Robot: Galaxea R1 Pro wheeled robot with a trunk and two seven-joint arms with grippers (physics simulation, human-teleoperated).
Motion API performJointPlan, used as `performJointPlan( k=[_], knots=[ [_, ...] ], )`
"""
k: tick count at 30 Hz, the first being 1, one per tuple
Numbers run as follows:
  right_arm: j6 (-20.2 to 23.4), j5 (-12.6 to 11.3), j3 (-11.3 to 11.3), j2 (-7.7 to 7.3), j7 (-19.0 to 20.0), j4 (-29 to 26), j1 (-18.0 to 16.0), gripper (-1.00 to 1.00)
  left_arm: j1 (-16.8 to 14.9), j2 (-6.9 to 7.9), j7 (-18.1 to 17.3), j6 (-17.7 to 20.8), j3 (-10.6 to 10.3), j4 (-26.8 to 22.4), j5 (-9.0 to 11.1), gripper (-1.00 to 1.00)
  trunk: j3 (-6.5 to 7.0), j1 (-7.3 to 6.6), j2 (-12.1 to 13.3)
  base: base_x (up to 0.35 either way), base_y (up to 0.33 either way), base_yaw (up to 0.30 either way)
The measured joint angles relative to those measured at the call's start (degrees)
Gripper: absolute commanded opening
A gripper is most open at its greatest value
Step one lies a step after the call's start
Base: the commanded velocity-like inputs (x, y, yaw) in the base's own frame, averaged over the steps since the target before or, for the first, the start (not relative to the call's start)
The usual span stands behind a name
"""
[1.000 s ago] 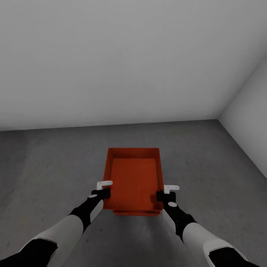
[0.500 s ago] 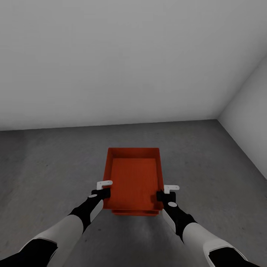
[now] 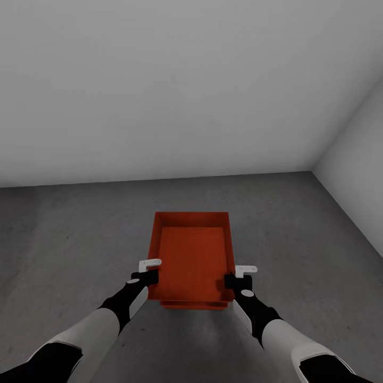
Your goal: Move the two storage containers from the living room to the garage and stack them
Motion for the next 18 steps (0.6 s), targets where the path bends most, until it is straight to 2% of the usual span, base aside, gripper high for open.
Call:
performJointPlan(
  k=[18],
  knots=[
    [0.00, 0.00, 0.00, 0.00, 0.00, 0.00, 0.00, -1.00, 0.01, 0.00, 0.02, 0.00, -0.02, -0.01, 0.02, -1.00, 0.00, 0.00, 0.00, 0.000, 0.000, 0.000]
  ],
)
